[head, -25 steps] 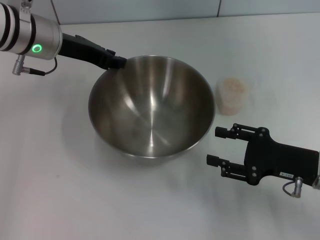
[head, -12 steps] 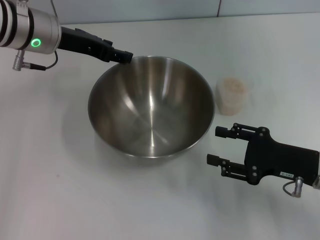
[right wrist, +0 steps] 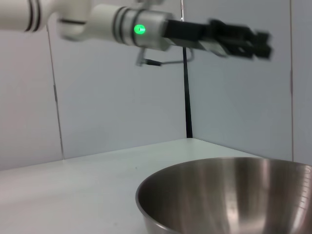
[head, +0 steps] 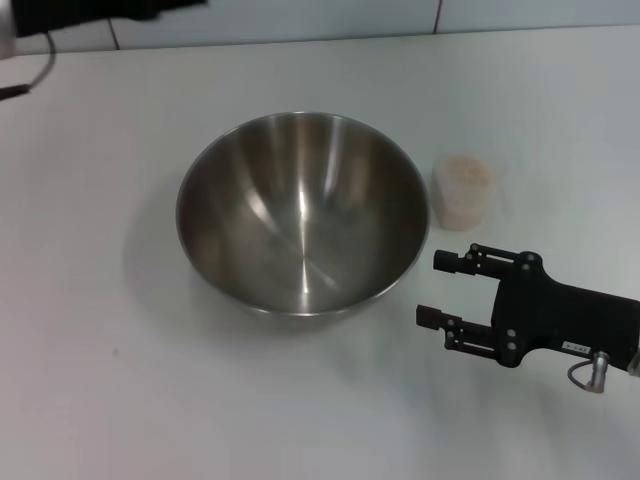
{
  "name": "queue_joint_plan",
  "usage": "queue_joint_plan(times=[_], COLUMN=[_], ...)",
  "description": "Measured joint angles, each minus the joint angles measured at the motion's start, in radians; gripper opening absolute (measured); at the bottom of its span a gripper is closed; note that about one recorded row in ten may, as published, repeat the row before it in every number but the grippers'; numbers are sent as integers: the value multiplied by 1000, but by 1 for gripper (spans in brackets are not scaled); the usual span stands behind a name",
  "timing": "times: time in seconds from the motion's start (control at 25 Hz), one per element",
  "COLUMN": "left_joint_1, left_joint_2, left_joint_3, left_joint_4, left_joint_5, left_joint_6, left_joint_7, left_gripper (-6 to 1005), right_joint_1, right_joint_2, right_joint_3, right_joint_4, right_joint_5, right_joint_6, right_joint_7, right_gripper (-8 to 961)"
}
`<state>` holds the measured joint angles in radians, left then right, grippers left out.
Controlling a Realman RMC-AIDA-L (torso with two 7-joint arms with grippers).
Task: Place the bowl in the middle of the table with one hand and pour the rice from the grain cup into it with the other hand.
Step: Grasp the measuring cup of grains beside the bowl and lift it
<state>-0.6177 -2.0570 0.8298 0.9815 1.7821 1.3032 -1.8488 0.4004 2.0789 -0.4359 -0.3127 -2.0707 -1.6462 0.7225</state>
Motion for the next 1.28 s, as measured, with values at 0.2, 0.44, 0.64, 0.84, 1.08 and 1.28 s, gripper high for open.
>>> queue_joint_plan(times=[0.2, 0.44, 0.64, 0.84, 1.08, 1.28], left_joint_1=[157, 271, 329, 363, 386, 391], left_joint_2=[20, 26, 34, 72, 83, 57], left_joint_3=[-34, -71, -110, -112, -105, -108], left_joint_4=[-30, -115, -241, -413, -582, -601], left_joint_5=[-276, -344, -345, -307, -217, -123], left_joint_6=[173, 356, 467, 546, 562, 481], left_joint_7=[216, 439, 610, 782, 1000, 1058], left_gripper=[702, 748, 814, 811, 811, 811], right_joint_1=[0, 0, 0, -1, -2, -4], right_joint_2=[0, 0, 0, 0, 0, 0], right_joint_3=[5, 5, 5, 6, 6, 6], right_joint_4=[-4, -5, -5, -5, -4, -2], right_joint_5=[3, 5, 5, 5, 6, 13], right_joint_6=[0, 0, 0, 0, 3, 3], right_joint_7=[0, 0, 0, 2, 3, 1], right_gripper=[657, 658, 659, 659, 658, 658])
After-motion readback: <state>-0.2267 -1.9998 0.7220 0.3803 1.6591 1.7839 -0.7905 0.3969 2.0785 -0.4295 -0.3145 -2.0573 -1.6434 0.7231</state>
